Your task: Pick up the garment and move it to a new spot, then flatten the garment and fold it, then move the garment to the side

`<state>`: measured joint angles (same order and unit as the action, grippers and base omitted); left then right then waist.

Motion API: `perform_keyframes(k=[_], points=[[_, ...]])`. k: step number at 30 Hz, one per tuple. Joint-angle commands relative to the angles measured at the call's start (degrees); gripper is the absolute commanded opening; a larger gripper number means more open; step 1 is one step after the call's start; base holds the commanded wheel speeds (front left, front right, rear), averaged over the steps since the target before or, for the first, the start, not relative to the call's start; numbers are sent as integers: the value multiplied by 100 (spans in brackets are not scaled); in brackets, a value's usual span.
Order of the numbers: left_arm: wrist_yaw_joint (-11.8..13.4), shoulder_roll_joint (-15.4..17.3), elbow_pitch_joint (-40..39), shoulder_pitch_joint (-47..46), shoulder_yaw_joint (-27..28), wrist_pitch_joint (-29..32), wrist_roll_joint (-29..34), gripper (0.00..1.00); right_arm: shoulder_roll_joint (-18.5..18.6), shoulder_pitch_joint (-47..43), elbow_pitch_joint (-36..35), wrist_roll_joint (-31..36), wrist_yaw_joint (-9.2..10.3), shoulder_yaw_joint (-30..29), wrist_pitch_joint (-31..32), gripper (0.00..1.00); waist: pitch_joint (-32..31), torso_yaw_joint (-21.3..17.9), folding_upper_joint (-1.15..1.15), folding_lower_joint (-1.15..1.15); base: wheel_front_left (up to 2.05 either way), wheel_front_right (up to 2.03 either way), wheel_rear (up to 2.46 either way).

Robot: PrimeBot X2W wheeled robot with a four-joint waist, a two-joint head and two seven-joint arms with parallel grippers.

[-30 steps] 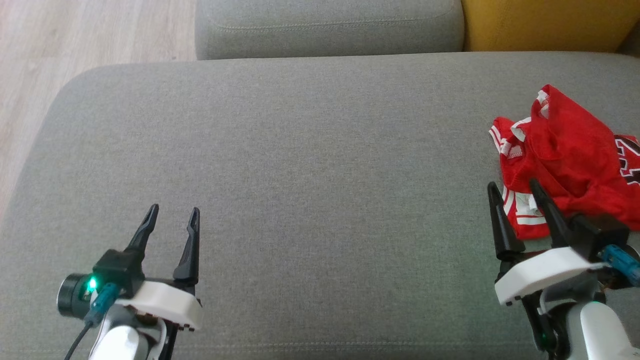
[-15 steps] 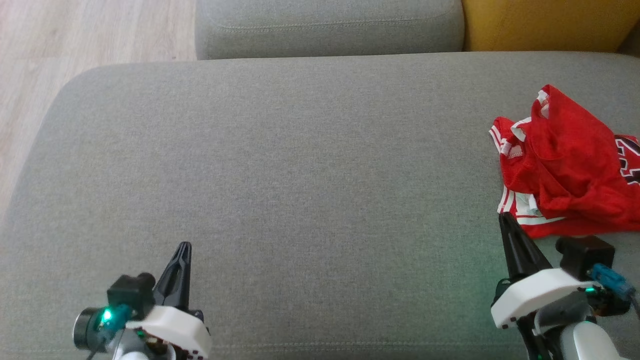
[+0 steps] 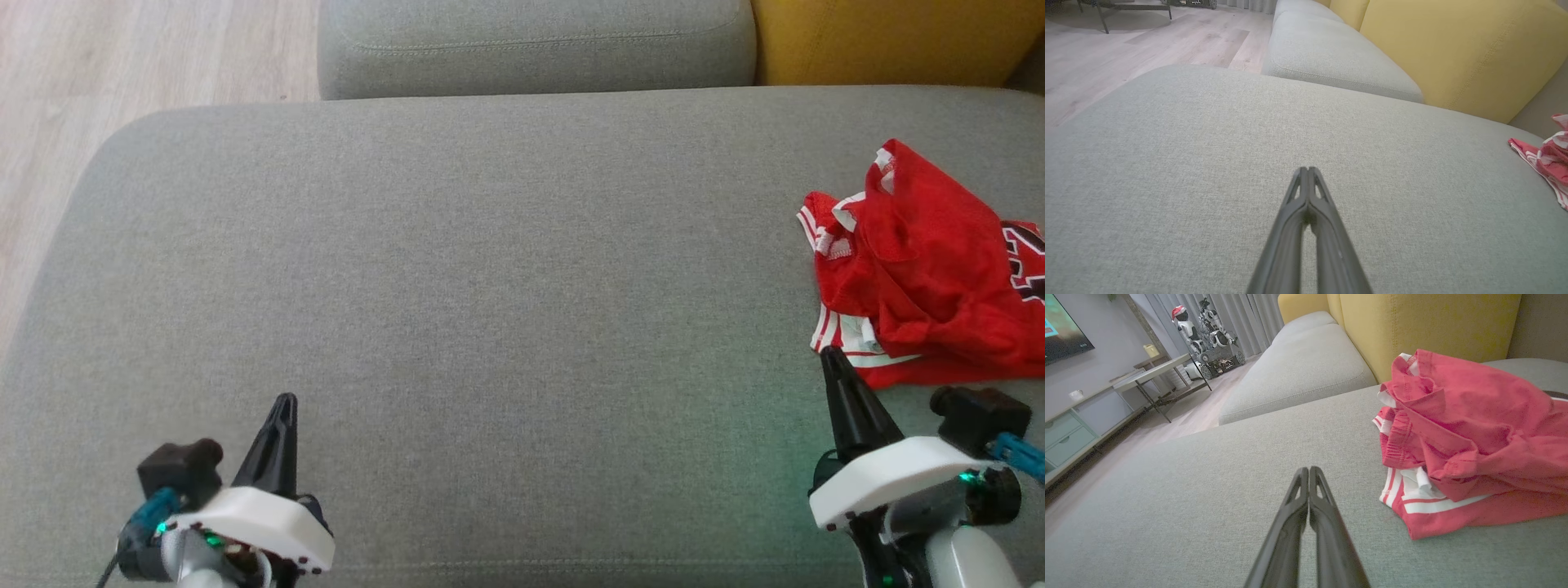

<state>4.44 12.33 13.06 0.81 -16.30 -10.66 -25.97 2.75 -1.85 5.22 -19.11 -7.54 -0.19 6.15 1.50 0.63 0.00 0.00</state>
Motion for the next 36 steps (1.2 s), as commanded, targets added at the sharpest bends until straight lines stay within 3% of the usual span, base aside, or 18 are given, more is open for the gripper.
perform_keyframes(k=[1, 36], points=[[-55, 29, -158, -303, 158, 27, -199, 0, 27, 273, -144, -234, 1, -32, -21, 0, -3, -1, 0, 0, 0, 0, 0], [-424, -249, -79, -427, 794, 532, -2319, 0, 48, 442, 186, -2551, 2, -191, -32, 0, -44, -21, 0, 0, 0, 0, 0]])
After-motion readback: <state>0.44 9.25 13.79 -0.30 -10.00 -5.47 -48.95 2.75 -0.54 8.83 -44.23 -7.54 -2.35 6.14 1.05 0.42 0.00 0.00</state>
